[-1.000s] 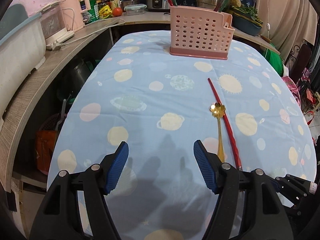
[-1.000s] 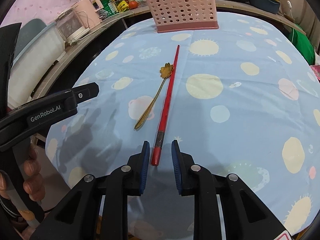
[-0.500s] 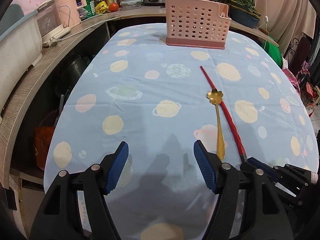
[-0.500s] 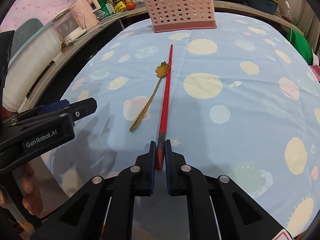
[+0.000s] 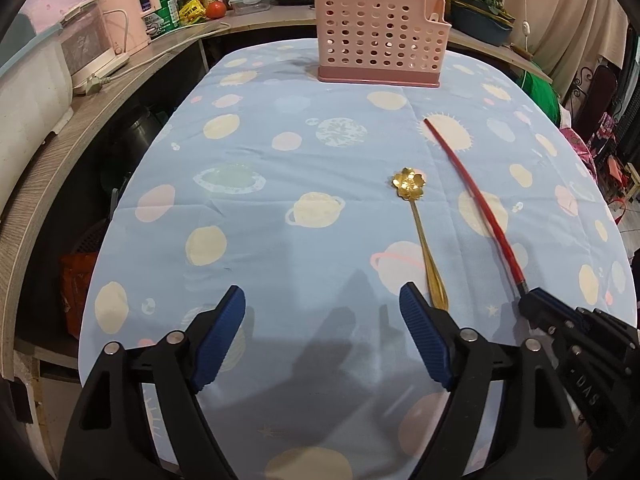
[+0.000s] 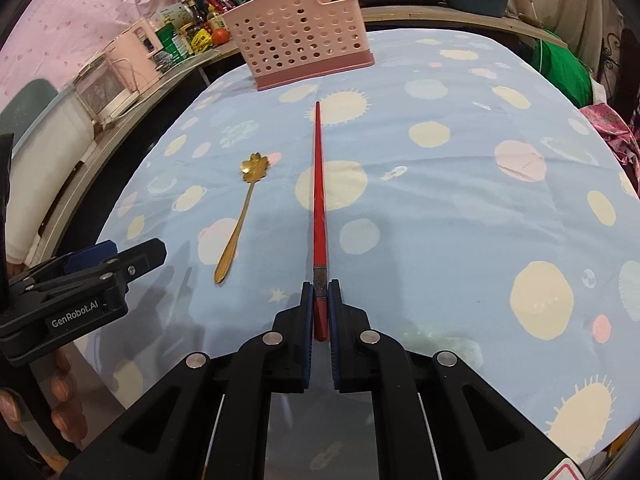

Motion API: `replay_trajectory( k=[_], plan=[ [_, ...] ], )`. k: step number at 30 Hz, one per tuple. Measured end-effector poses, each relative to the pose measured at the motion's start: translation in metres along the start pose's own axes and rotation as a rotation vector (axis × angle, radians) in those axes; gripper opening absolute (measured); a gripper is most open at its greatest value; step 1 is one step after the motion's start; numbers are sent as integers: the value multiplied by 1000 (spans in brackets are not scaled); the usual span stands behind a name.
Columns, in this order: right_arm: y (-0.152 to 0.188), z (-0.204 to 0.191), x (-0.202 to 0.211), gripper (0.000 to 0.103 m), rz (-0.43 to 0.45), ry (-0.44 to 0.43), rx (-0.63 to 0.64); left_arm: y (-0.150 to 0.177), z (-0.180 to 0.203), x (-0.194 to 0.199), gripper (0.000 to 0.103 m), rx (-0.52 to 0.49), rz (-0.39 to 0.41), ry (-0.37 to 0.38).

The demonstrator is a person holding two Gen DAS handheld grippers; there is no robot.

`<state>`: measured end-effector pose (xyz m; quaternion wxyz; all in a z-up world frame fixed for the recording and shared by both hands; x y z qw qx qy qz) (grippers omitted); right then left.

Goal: Organize utensils
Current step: 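Close the right tool on the red chopstick while the left tool closes on the gold spoon, then lift the red chopstick and gold spoon and carry them above the pink basket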

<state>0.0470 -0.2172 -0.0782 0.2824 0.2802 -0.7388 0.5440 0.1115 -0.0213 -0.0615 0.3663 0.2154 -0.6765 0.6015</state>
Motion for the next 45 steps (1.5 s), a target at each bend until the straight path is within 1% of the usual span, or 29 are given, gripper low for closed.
replay_trajectory(
  k=[2,4,10,14,16,18,21,23,24,25,26,27,28,32,35,40,45],
  plan=[
    [-2,6,2,7,8,12,-10,0,4,-1,78,-3,-8,14],
    [-3,11,3,7,10,17,-22,2,8,-4,83,3,-22,38],
    [0,17,2,7,2,15,-33,8,25,-11,83,-3,-56,108],
    [0,16,2,7,2,12,-33,8,35,-15,81,-16,-55,120],
    [1,15,2,7,1,14,-34,8,39,-20,69,-22,-65,126],
    [1,15,2,7,-2,12,-37,9,41,-25,61,-25,-80,126],
    [3,15,2,7,-4,11,-38,9,45,-26,60,-39,-68,120],
    [3,16,1,7,-6,9,-39,8,48,-26,53,-49,-61,112],
    [3,16,1,7,-7,8,-39,8,49,-26,45,-56,-58,111],
    [3,16,1,7,-7,7,-38,8,50,-26,35,-61,-55,110],
    [3,16,0,7,-7,6,-37,7,49,-25,30,-63,-53,112],
    [3,16,0,7,-8,6,-37,7,49,-25,20,-61,-54,118],
    [3,17,0,7,-8,5,-37,7,48,-25,12,-57,-56,122],
    [3,16,0,7,-8,3,-36,7,45,-22,11,-46,-63,145],
    [2,16,4,7,-2,-2,-35,5,44,-13,10,-42,-51,155],
    [-7,12,20,7,37,-14,-34,-10,38,16,10,-21,8,169],
    [-32,8,49,7,122,-37,-41,-35,30,39,9,7,71,181]
  ],
)
Point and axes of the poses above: each gripper's, at about its wrist camera, not at the fingertips, and x roughly against the way its jaws point, z to its right, y to its underside, the point moved 1 cm from there along -x, roughly the way its jaws point, and after that the axes turned 8 degrees about z, right-handed, at the moved point
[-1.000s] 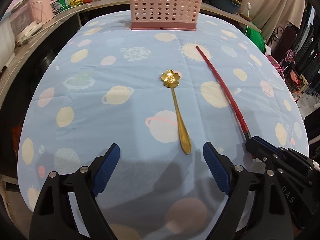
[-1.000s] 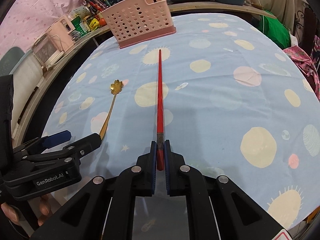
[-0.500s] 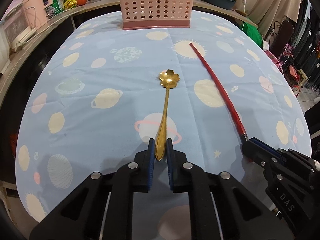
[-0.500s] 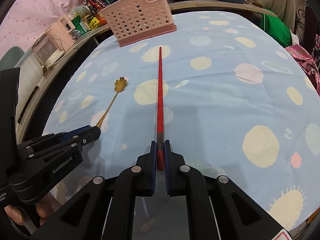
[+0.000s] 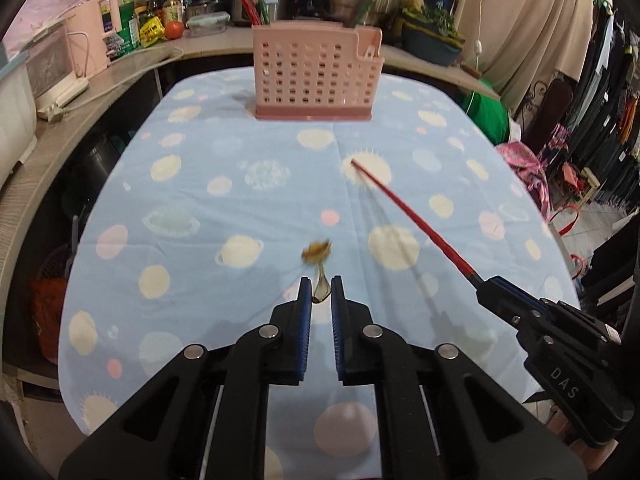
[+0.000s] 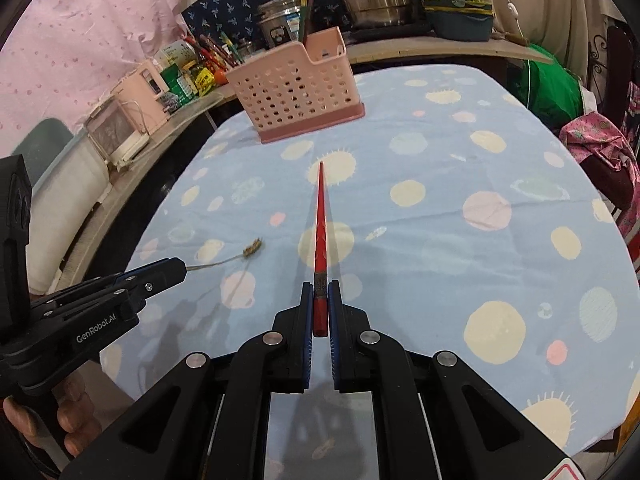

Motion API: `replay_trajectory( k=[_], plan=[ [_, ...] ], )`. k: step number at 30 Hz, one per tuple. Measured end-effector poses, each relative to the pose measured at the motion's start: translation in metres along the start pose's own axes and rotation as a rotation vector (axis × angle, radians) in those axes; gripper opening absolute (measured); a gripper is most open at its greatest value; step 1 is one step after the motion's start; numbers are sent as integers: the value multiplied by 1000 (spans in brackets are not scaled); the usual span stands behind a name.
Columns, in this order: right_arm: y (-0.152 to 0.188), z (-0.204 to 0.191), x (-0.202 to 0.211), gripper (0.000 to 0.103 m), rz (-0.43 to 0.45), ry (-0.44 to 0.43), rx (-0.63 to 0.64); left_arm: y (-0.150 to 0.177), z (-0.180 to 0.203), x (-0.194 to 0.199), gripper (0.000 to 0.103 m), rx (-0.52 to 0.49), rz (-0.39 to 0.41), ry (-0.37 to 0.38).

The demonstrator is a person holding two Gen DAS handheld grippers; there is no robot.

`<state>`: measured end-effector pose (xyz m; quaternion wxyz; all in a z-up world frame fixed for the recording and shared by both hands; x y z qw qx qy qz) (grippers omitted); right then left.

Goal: Organize utensils
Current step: 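Lift the red chopstick and gold spoon and carry them above the pink basket, then lower the chopstick and spoon into the pink basket and open both tools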

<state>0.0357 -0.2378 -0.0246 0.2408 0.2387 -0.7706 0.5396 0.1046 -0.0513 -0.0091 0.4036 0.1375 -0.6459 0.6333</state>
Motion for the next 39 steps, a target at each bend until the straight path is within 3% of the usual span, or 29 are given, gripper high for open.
replay_trajectory(
  k=[2,17,30,39],
  plan=[
    [-12,-2,9,7,37,-9,-6,-10,0,7,1,2,26,3],
    [-108,-5,37,7,245,-63,-30,-80,-9,26,1,36,118,39],
    [-214,-15,29,7,404,-117,-36,-202,-19,41,1,70,291,84],
    [-300,-22,3,7,529,-123,-74,-279,-31,14,1,116,343,87]
  ],
)
Point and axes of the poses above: each gripper's, at about its wrist camera, not at the fingertips, and x roughly against the way its jaws point, z to its right, y to its underside, the point moved 1 cm from there along -x, roughly the way its jaws point, and after that the axes turned 8 degrees about z, right-handed, at the moved point
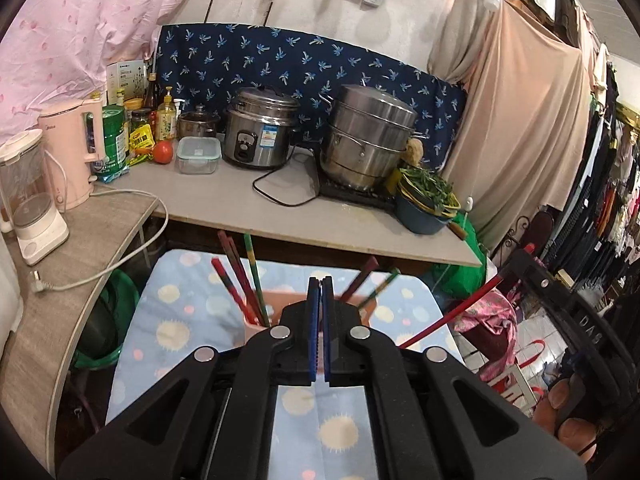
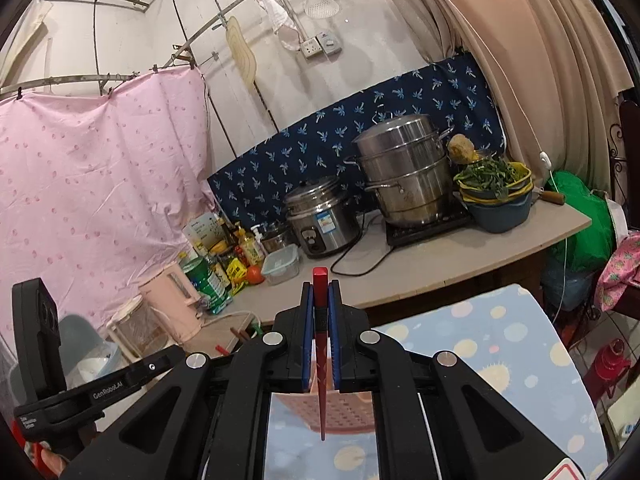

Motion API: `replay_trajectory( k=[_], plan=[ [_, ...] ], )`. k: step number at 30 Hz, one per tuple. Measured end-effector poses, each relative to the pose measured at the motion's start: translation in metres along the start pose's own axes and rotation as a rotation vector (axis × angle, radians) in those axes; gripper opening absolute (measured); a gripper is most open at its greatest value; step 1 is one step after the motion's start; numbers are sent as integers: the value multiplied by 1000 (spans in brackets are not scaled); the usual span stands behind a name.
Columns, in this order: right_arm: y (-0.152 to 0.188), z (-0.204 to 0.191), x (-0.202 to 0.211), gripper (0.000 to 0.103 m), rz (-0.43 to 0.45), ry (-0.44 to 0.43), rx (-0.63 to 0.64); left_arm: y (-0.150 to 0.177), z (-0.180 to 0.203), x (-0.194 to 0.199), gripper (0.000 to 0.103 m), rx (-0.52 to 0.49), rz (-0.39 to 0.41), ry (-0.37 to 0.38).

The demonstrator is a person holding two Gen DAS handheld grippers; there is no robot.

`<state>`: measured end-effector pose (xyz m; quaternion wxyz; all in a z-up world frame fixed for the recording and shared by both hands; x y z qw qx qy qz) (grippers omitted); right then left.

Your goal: Organize utensils

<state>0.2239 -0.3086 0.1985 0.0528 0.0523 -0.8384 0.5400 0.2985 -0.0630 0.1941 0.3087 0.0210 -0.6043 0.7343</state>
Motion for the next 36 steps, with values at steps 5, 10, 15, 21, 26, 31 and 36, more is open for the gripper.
replay_trajectory(
  k=[5,10,15,21,26,31,36],
  plan=[
    [-19,-2,-32,7,54,10,-5,-4,-9,-35,1,7,-30,-25],
    [-9,3,-67,7,23,39,15,12,-20,-64,1,13,-93,-40],
    [23,15,-94,7,-72,55,13,31,-30,-90,1,23,-147,-53],
    [49,20,-111,7,-142,66,23,45,-40,-106,1,48,-182,-57],
    [59,21,-110,16,-177,70,28,49,-43,-103,22,55,-161,-81],
    [60,19,-93,30,-175,74,39,47,-35,-87,37,3,-114,-134],
    [64,11,-67,41,-203,76,87,51,-24,-62,55,-59,-71,-191]
  ],
)
Point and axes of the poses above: each gripper's, at about its wrist camera, not at the fingertips, and x roughly against the way its jaws point, z to its right, y to its underside, the point moved 1 cm from there along -x, roughly the way its jaws point, and after that the axes turned 8 degrees about z, right-handed, at the moved point
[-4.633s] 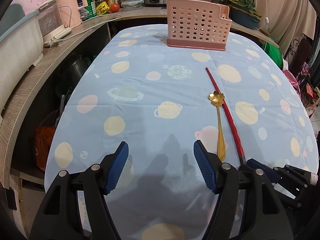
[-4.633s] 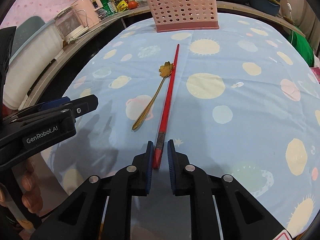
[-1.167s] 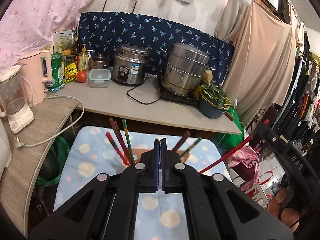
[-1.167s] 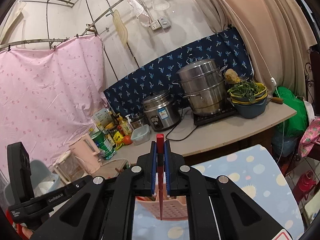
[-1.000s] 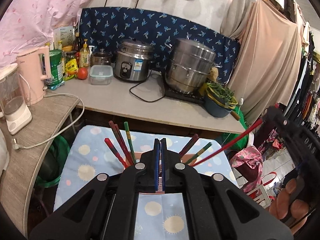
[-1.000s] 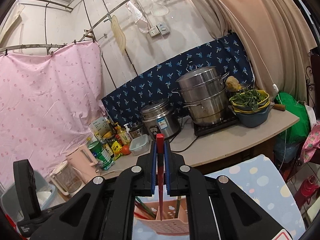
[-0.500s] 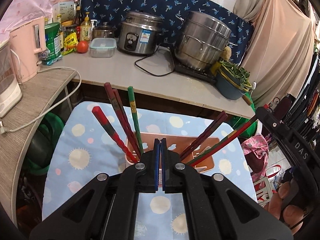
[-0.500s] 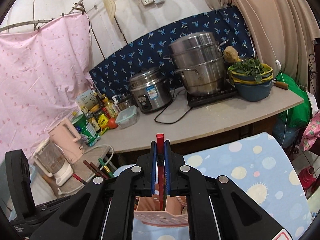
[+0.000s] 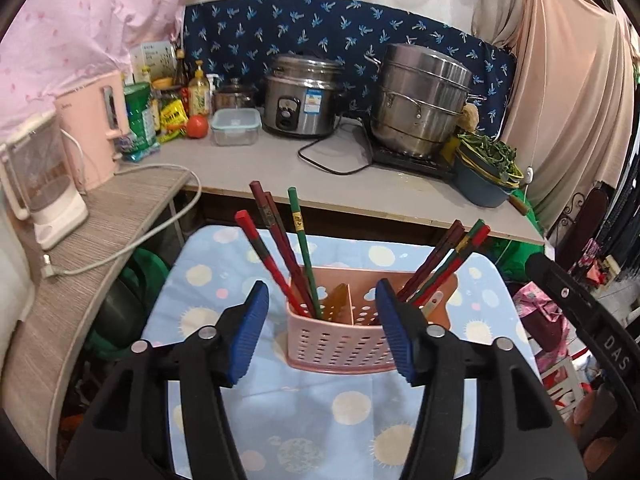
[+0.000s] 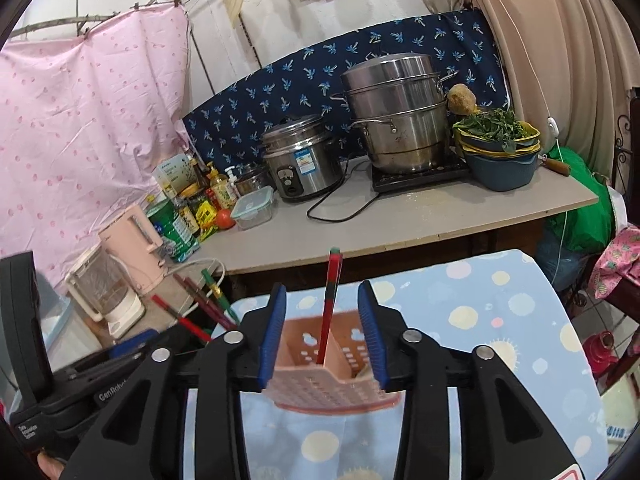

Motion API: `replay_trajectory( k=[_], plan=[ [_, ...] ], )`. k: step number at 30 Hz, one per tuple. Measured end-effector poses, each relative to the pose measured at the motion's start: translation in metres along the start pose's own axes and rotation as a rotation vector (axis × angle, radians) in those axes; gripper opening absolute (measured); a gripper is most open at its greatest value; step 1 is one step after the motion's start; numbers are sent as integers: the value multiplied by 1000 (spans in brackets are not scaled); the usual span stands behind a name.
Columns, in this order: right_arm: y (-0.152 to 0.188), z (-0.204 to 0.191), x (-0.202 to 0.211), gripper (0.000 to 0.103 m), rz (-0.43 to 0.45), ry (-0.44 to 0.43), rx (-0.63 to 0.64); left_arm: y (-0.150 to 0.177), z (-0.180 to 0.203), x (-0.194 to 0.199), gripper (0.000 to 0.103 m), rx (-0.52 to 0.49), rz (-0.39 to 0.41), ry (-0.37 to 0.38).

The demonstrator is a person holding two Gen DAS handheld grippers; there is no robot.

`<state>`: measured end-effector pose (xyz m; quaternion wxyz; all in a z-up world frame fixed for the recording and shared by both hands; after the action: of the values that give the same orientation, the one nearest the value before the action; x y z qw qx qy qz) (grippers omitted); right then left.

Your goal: Organize utensils

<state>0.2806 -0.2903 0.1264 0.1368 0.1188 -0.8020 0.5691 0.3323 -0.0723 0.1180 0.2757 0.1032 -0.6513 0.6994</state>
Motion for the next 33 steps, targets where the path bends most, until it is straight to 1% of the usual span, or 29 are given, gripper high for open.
replay_trajectory(
  k=[1,3,6,10,12,15,19,23,27,33],
  plan=[
    [3,-1,5,42,-7,4,8,3,2,7,59,-14,6,-12],
    [10,-2,15,45,-29,14,22,8,5,18,62,-34,18,-28],
    [22,-1,28,47,-66,13,18,16,9,35,69,-59,33,-50],
    [37,-1,45,52,-96,22,27,29,12,53,77,-88,35,-72],
    [45,-4,53,57,-108,32,51,36,12,60,78,-97,29,-88],
    [56,-9,65,66,-119,43,86,47,14,69,87,-107,29,-115],
    [69,-13,76,70,-138,51,110,61,16,79,88,-132,28,-146],
    [81,-17,85,72,-146,69,135,74,13,84,90,-129,10,-155],
    [89,-19,92,78,-142,93,140,83,10,88,91,-128,-6,-167],
    [99,-16,97,81,-157,117,139,95,8,91,93,-129,-27,-180]
  ],
)
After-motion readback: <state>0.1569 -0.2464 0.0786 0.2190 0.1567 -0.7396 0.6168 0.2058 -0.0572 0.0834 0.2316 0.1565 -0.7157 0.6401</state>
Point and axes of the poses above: each gripper's, at about its wrist camera, not at the fingertips, and x roughly against the way its jaws point, z to its right, y to its underside, the point moved 1 cm from there along -x, roughly the way its jaws point, and after that the axes turned 8 degrees about z, right-handed, at the moved point
